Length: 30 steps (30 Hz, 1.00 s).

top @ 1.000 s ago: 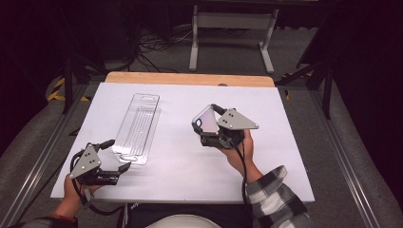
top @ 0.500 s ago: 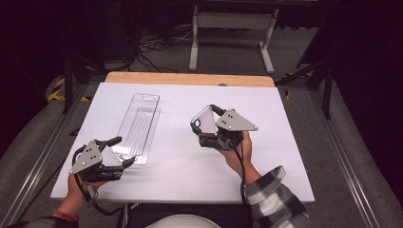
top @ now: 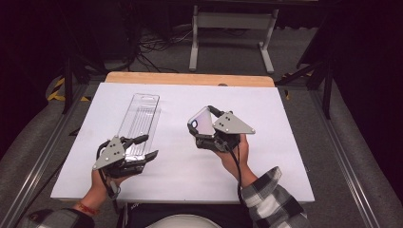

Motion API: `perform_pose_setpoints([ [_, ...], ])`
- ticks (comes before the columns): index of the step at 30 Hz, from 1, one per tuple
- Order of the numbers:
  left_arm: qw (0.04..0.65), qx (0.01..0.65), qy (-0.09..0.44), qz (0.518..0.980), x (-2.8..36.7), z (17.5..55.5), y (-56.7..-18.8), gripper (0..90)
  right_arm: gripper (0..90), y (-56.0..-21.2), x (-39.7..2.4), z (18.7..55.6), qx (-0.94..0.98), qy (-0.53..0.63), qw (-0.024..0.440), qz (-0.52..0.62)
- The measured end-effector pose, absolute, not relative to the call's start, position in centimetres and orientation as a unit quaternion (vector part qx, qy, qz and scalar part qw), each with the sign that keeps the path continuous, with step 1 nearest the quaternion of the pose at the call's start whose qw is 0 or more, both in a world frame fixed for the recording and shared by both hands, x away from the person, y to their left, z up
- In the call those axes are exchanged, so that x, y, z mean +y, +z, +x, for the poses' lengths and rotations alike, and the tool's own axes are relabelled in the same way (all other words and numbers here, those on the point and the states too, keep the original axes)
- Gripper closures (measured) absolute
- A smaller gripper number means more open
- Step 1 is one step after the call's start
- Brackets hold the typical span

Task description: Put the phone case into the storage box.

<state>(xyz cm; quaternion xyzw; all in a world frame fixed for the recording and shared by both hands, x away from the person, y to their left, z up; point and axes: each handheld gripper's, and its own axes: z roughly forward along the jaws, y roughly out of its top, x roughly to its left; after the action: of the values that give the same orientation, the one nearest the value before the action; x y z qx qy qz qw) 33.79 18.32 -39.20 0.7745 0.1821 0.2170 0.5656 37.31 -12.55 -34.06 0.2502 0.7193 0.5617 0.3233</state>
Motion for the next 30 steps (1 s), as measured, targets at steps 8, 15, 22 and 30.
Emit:
perform_pose_setpoints([
  [8,0.579,0.172,0.176,0.777,14.7,34.8,-38.9,55.1,17.7,-34.1,-12.0,36.8,0.715,0.568,0.321,0.251],
  [15,0.583,0.196,0.154,0.773,12.4,36.1,-38.8,62.2,17.8,-34.3,-11.7,36.5,0.714,0.573,0.318,0.248],
  [22,0.573,0.219,0.160,0.773,10.8,36.8,-39.1,61.6,17.7,-34.5,-11.3,36.2,0.713,0.571,0.324,0.247],
  [30,0.576,0.230,0.161,0.768,9.8,37.3,-39.4,64.7,17.8,-34.7,-11.0,36.2,0.713,0.567,0.331,0.246],
])
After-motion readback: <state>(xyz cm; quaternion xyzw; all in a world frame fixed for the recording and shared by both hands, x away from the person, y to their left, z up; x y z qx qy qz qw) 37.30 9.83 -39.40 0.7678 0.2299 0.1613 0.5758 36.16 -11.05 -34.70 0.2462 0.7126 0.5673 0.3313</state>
